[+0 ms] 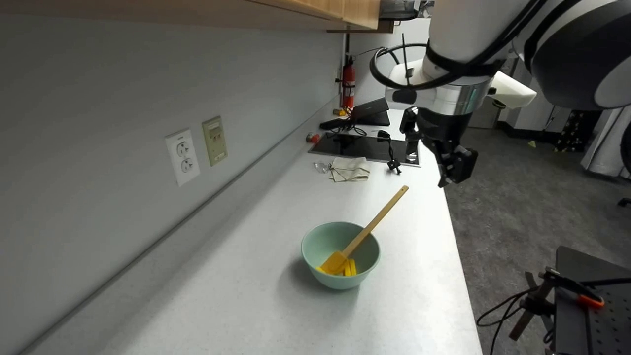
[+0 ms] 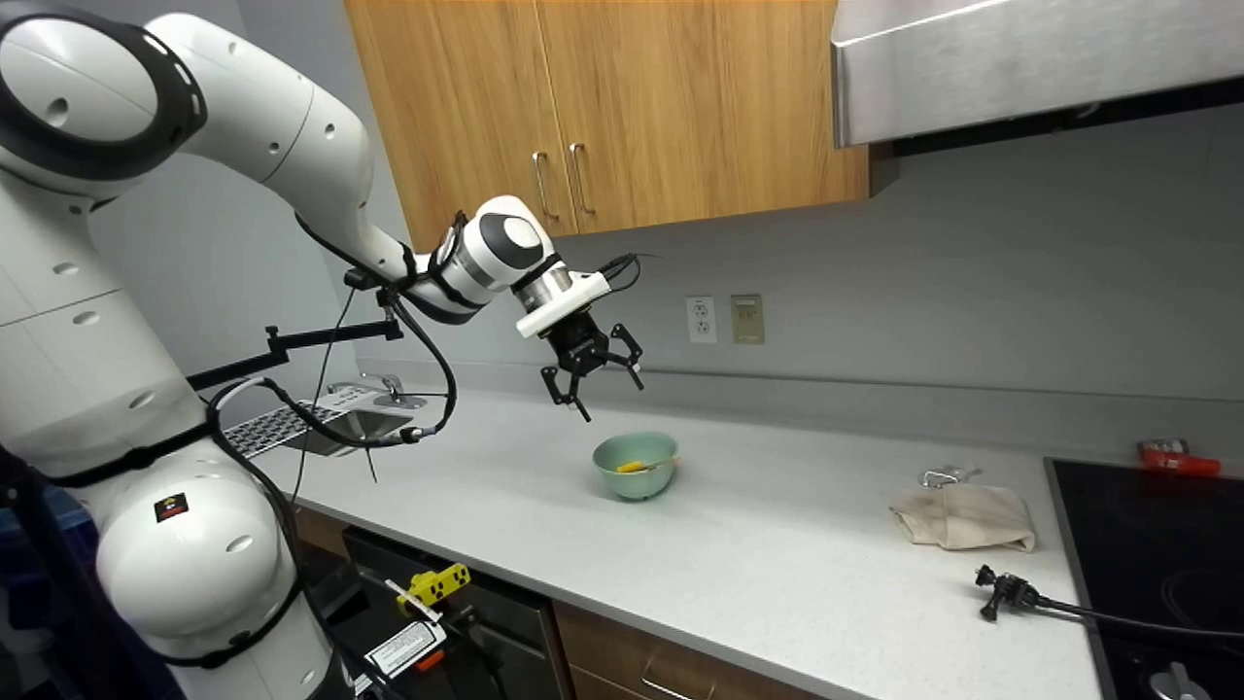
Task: Use the spoon to stir the contents of the bowl
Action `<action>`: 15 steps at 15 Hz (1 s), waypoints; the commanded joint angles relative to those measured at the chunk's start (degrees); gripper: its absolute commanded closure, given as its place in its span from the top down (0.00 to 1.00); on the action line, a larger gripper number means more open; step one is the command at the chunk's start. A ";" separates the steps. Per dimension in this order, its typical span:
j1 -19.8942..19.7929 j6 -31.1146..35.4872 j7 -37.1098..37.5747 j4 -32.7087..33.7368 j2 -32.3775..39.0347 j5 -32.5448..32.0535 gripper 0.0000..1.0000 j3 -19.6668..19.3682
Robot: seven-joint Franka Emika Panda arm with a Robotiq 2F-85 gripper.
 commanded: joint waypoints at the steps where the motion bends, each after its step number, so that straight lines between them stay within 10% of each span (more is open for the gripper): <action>1: 0.75 5.13 -0.65 -4.92 -5.80 4.20 1.00 -1.55; 15: 2.03 9.78 0.06 -11.95 -16.78 8.69 1.00 -3.34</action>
